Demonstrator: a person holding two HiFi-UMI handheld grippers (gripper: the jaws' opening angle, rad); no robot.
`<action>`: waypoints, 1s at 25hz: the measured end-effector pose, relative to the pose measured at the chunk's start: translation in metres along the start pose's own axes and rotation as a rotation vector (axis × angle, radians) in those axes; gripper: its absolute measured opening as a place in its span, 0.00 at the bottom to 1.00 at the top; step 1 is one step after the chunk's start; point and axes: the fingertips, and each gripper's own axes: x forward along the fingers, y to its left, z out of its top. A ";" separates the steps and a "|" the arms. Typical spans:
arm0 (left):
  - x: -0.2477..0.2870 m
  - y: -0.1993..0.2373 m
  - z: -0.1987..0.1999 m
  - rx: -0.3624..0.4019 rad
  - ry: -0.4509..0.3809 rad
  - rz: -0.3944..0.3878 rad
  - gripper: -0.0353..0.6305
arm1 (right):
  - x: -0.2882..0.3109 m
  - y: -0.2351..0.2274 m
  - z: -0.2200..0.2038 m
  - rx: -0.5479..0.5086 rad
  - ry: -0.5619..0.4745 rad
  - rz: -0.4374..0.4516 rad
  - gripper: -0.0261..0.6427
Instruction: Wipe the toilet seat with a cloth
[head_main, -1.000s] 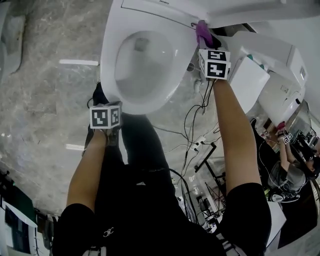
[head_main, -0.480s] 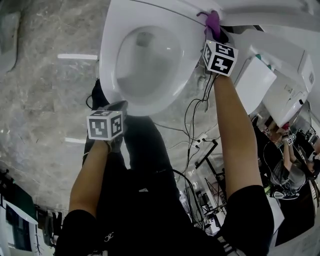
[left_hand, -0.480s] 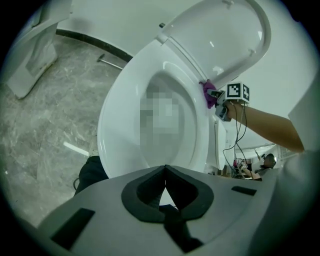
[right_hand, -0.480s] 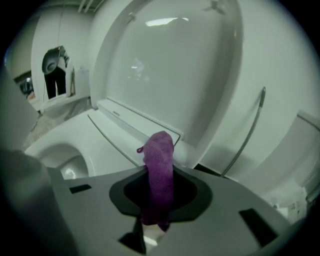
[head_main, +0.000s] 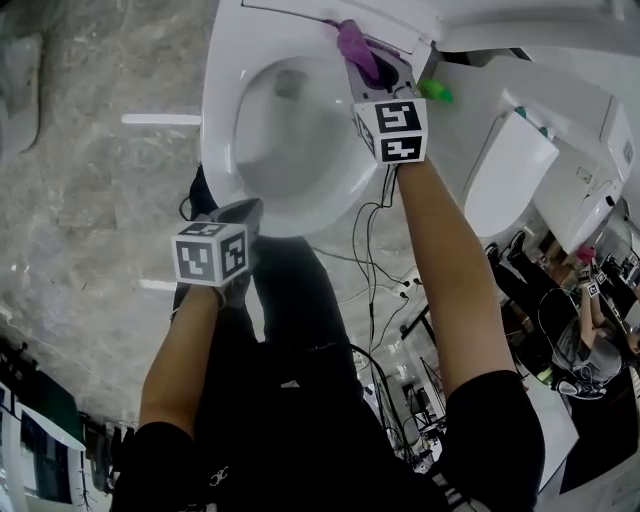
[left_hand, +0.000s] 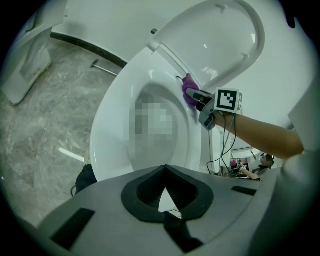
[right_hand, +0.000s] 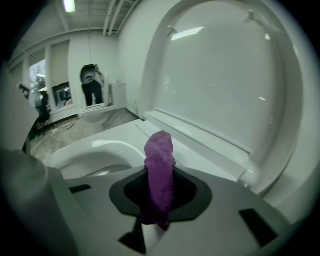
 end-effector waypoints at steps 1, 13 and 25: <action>0.000 0.000 -0.002 0.000 0.003 0.000 0.07 | 0.000 0.014 -0.002 -0.057 0.013 0.071 0.16; 0.006 -0.007 -0.016 0.007 0.028 -0.013 0.07 | -0.037 0.001 -0.044 -0.203 0.098 0.304 0.16; 0.010 -0.020 -0.023 0.025 0.046 -0.034 0.07 | -0.030 -0.051 -0.037 0.092 0.040 0.052 0.16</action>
